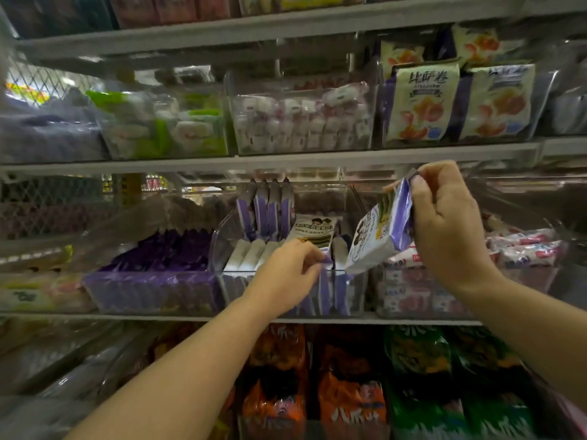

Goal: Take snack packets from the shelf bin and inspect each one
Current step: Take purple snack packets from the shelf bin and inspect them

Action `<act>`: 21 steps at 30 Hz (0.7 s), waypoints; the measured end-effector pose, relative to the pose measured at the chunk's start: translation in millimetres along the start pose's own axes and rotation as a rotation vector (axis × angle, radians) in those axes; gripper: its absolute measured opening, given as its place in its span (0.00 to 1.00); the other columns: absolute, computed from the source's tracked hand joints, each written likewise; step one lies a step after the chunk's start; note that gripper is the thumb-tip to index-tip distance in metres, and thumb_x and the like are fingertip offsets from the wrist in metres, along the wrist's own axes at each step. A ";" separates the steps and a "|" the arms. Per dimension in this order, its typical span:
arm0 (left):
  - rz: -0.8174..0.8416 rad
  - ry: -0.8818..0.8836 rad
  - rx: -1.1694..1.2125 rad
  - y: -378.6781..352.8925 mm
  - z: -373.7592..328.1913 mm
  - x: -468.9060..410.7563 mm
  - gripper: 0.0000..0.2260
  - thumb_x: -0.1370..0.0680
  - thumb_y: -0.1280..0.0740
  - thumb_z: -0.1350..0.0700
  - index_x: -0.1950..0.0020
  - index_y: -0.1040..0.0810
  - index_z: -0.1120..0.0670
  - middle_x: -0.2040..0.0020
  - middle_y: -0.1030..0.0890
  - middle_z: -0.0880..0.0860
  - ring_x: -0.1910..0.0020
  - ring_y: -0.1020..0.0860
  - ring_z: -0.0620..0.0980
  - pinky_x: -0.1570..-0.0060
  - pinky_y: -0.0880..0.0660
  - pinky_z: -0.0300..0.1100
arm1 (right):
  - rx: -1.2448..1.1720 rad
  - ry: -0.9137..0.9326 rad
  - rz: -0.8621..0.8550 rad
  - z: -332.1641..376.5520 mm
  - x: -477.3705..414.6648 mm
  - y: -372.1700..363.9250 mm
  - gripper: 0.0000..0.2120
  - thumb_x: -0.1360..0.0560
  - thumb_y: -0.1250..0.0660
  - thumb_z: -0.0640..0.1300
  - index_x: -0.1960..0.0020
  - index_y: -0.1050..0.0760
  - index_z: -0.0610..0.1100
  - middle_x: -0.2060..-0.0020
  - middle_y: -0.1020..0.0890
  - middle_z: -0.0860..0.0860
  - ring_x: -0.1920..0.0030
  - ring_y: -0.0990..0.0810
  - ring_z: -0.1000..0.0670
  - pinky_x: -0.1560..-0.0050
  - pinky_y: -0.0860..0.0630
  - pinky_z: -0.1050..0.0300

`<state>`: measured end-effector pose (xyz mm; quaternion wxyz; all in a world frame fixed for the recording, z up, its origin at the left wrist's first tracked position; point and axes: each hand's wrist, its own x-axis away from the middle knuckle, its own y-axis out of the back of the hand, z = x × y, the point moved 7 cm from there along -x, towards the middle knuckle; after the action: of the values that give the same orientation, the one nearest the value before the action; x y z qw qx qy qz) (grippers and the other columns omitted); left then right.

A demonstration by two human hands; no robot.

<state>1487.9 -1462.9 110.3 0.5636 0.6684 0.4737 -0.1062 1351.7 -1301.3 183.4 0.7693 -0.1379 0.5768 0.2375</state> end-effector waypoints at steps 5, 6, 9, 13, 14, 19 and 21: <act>-0.023 -0.026 -0.279 6.7 5.0 -4.7 0.09 0.21 0.34 0.52 0.41 0.23 0.45 0.37 0.30 0.46 0.37 0.32 0.48 0.39 0.30 0.42 | 0.030 -0.026 0.007 -6.8 2.0 3.4 0.05 0.17 0.44 0.41 0.52 0.33 0.44 0.68 0.27 0.53 0.70 0.27 0.63 0.70 0.32 0.70; 0.019 -0.014 -0.254 5.5 7.0 -9.6 0.10 0.21 0.33 0.53 0.41 0.23 0.44 0.34 0.31 0.45 0.34 0.33 0.48 0.36 0.31 0.43 | 0.026 -0.031 0.002 -8.6 -1.0 3.6 0.06 0.17 0.44 0.41 0.53 0.33 0.44 0.68 0.27 0.53 0.70 0.28 0.63 0.70 0.32 0.70; 0.117 -0.024 -0.246 -1.5 11.8 -30.6 0.18 0.22 0.32 0.58 0.34 0.28 0.44 0.29 0.34 0.45 0.33 0.30 0.49 0.38 0.31 0.41 | -0.007 -0.025 -0.027 -15.5 -11.1 2.8 0.07 0.17 0.44 0.41 0.54 0.33 0.46 0.69 0.27 0.52 0.71 0.27 0.63 0.71 0.31 0.71; 0.157 -0.185 -0.800 -16.1 13.7 -62.6 0.28 0.21 0.37 0.58 0.25 0.44 0.41 0.30 0.30 0.51 0.37 0.25 0.56 0.36 0.33 0.52 | -0.051 -0.041 -0.016 -31.3 -22.9 -7.0 0.12 0.17 0.45 0.41 0.58 0.35 0.54 0.68 0.26 0.52 0.69 0.26 0.64 0.70 0.30 0.73; 0.153 -0.230 -0.891 -17.9 11.7 -70.1 0.29 0.21 0.38 0.58 0.24 0.45 0.41 0.29 0.29 0.52 0.37 0.25 0.57 0.33 0.36 0.53 | -0.052 -0.042 -0.018 -35.6 -26.8 -9.2 0.12 0.18 0.45 0.41 0.58 0.35 0.54 0.68 0.26 0.52 0.69 0.26 0.64 0.70 0.30 0.73; 0.060 -0.369 -1.084 -13.6 2.2 -119.5 0.24 0.22 0.38 0.56 0.27 0.33 0.41 0.33 0.23 0.53 0.41 0.21 0.54 0.33 0.35 0.50 | -0.059 -0.017 -0.043 -55.2 -44.2 -19.4 0.13 0.18 0.44 0.40 0.59 0.35 0.53 0.69 0.27 0.54 0.69 0.27 0.64 0.70 0.33 0.73; 0.238 -0.161 -1.116 -20.6 27.2 -137.0 0.23 0.18 0.42 0.51 0.24 0.41 0.41 0.25 0.33 0.52 0.28 0.33 0.56 0.29 0.43 0.51 | -0.078 -0.016 -0.027 -61.9 -48.3 -25.6 0.12 0.18 0.44 0.41 0.59 0.35 0.53 0.69 0.26 0.54 0.69 0.27 0.63 0.69 0.32 0.73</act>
<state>1410.6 -1558.2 180.1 0.8732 0.3084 0.3350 0.1735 1303.6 -1363.1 209.5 0.7712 -0.1737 0.5589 0.2503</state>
